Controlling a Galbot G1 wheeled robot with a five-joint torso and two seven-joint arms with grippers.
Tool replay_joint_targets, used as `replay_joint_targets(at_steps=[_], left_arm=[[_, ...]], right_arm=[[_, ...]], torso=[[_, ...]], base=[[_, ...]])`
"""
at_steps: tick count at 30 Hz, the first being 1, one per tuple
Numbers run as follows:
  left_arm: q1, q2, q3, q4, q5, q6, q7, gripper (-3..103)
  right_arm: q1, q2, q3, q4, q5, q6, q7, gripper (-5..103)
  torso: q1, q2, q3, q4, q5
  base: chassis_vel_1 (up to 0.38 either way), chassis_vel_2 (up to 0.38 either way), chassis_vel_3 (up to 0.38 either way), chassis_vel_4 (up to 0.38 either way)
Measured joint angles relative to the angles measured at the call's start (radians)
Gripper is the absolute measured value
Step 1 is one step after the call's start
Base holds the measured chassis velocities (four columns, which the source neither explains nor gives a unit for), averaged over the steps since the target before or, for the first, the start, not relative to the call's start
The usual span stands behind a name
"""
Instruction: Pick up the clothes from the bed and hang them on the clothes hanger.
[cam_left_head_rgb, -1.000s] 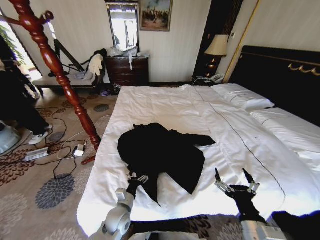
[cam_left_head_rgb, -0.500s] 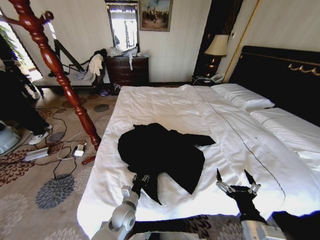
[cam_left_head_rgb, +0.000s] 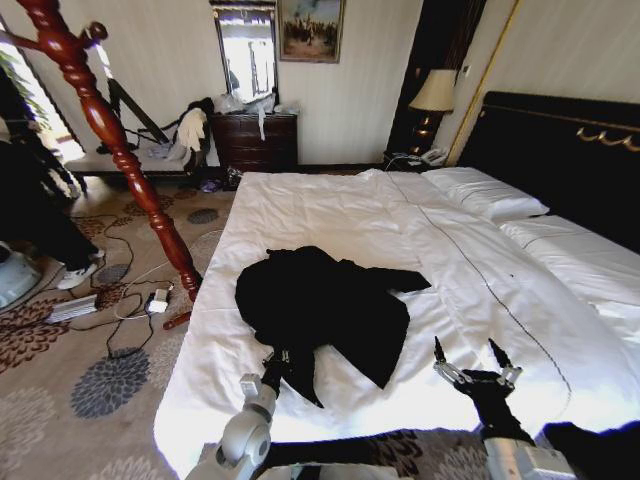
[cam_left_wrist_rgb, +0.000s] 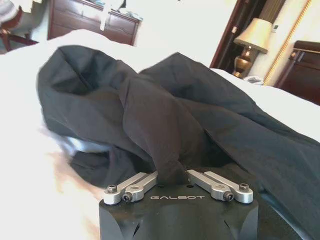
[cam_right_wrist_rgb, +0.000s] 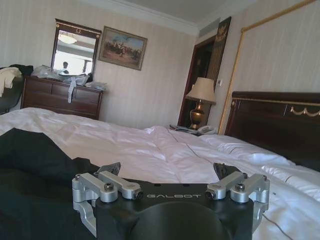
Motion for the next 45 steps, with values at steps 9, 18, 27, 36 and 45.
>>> replay_joint_targets(at_steps=[9,18,27,36,45], left_arm=[[0.184,0.044,-0.227,-0.181,-0.025,0.005,0.008,0],[0.381,0.036,-0.415,-0.277,-0.054,-0.012,0.064,0],[0.446,0.001,-0.478,-0.264,-0.051,-0.046,0.101,0],[0.346,0.041,-0.352,-0.213,0.001,-0.018,0.059,0],[0.438,0.032,-0.407,-0.178,0.04,-0.08,0.113,0]], right_arm=[[0.037,-0.098,-0.012,0.041,0.362,-0.208,0.047,100],[0.071,-0.187,-0.015,0.035,0.539,-0.333,0.087,100],[0.078,-0.274,-0.076,-0.058,0.354,-0.322,0.028,100],[0.071,-0.451,-0.103,-0.147,0.058,-0.226,-0.086,100],[0.235,-0.677,-0.236,-0.166,0.244,-0.276,-0.101,100]], torso=[[0.0,0.0,0.0,0.0002,0.0001],[0.0,0.0,0.0,0.0002,0.0001],[0.0,0.0,0.0,0.0002,0.0001],[0.0,0.0,0.0,-0.0002,0.0001],[0.0,0.0,0.0,0.0002,0.0004]], base=[[0.0,0.0,0.0,0.0],[0.0,0.0,0.0,0.0],[0.0,0.0,0.0,0.0],[0.0,0.0,0.0,0.0],[0.0,0.0,0.0,0.0]])
